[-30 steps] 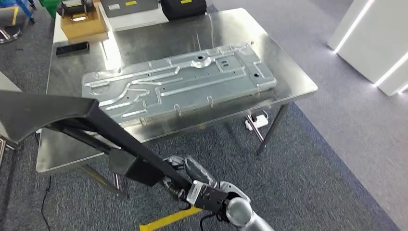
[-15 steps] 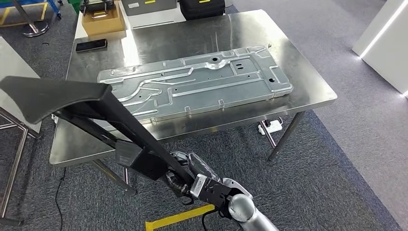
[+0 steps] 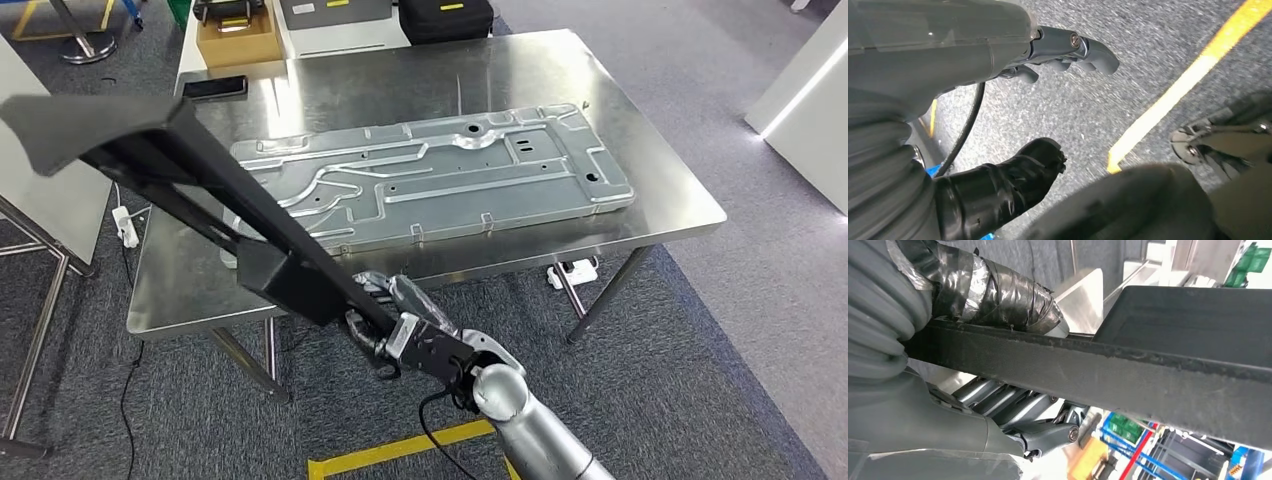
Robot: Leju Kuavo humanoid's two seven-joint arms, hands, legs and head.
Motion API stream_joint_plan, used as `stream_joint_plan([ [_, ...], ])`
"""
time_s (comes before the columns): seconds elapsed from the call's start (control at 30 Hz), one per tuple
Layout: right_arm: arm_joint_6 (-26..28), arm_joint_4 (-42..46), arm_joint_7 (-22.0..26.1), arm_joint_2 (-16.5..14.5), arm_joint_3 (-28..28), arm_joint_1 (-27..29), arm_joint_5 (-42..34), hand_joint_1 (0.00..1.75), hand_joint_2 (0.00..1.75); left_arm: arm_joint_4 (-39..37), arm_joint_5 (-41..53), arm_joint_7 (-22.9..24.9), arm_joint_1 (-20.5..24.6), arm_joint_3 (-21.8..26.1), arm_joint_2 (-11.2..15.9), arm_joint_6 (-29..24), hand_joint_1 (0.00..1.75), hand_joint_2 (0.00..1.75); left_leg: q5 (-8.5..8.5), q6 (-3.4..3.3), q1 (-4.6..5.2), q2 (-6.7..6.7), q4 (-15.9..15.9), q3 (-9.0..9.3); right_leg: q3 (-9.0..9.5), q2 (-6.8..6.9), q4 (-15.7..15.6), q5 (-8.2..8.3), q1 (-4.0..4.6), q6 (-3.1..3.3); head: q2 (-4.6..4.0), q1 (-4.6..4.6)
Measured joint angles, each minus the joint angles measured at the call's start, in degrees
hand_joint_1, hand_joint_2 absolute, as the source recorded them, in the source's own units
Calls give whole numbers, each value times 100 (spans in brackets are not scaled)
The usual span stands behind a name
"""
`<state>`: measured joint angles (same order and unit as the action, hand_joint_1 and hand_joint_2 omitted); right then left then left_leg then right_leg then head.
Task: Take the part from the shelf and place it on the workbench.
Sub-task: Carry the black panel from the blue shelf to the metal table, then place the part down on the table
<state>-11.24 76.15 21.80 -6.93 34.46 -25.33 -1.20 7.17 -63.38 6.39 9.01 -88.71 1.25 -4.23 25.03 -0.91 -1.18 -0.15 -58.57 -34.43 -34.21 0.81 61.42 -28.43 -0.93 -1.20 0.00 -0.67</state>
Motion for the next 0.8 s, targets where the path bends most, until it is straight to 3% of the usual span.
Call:
stream_joint_plan([
  [0.1, 85, -127, -81, -15, -73, -293, 8, 159, 175, 0, 101, 31, 24, -2, 4, 34, 0, 175, 0, -68, 17, -8, 6, 0, -515, -27, 1054, -495, 4, -21, 0, -1],
  [0.13, 124, -192, -120, -17, -109, -386, 14, 159, 175, 0, 153, 39, 31, -2, 4, 46, 0, 175, 4, -76, 30, -17, 4, 2, -684, -32, 1364, -573, 10, -17, 0, -2],
  [0.17, 181, -261, -163, -22, -148, -477, 36, 159, 175, 0, 251, 47, 39, -3, -20, 43, 0, 175, 7, -81, 43, -30, 2, 7, -769, -39, 1482, -538, 16, -3, 0, -1],
  [0.2, 262, -330, -213, -36, -191, -567, 80, 159, 175, 1, 400, 80, 52, -3, -81, 9, 0, 175, 9, -85, 55, -45, -1, 13, -743, -46, 1364, -390, 24, 21, 0, -1],
  [0.27, 470, -463, -350, -90, -280, -798, 217, 159, 175, 11, 791, 275, 117, -3, -329, -190, 0, 175, 14, -89, 80, -81, -8, 22, -440, -69, 604, 59, 51, 102, 0, -1],
  [0.33, 708, -651, -503, -172, -379, -1111, 430, 159, 175, 22, 1077, 584, 226, -10, -632, -442, 0, 175, 11, -66, 112, -123, -18, 0, -176, -91, -33, 293, 81, 171, 0, -8],
  [0.4, 977, -907, -615, -239, -466, -1426, 745, 159, 175, 23, 1209, 760, 299, -18, -804, -541, 0, 175, -4, -20, 120, -143, -5, -15, -119, -99, -176, 299, 96, 195, 0, -16],
  [0.5, 1534, -1323, -800, -331, -539, -1829, 1518, 159, 175, 21, 1330, 789, 347, -19, -869, -520, 0, 175, 93, 61, 139, -134, -111, -49, -67, -79, -266, 346, 27, 235, 0, -11],
  [0.53, 1808, -1491, -900, -382, -545, -1972, 1899, 159, 175, 20, 1372, 787, 367, -20, -875, -504, 0, 175, 223, 87, 148, -131, -327, -135, -50, -69, -292, 360, 2, 249, 0, -8],
  [0.6, 2385, -1885, -1131, -472, -529, -2255, 2707, 159, 175, 20, 1450, 787, 423, -20, -881, -464, 0, 175, 569, 132, 152, -129, -1063, -440, -44, -53, -296, 360, 6, 268, 0, -4],
  [0.67, 2811, -2245, -1348, -533, -485, -2451, 3336, 159, 175, 20, 1530, 802, 470, -21, -887, -437, 0, 175, 699, 159, 154, -128, -1559, -633, -42, -42, -282, 348, 17, 274, 0, -4],
  [0.7, 2995, -2413, -1466, -568, -454, -2524, 3636, 159, 175, 20, 1576, 817, 479, -21, -891, -430, 0, 175, 598, 168, 149, -125, -1494, -592, -41, -44, -269, 340, 16, 272, 0, -4],
  [0.8, 3512, -2978, -1954, -691, -344, -2781, 4706, 159, 175, 25, 1711, 854, 502, -21, -956, -372, 0, 175, 91, 197, 126, -70, -501, -141, -59, -57, -196, 294, 13, 213, 0, 1],
])
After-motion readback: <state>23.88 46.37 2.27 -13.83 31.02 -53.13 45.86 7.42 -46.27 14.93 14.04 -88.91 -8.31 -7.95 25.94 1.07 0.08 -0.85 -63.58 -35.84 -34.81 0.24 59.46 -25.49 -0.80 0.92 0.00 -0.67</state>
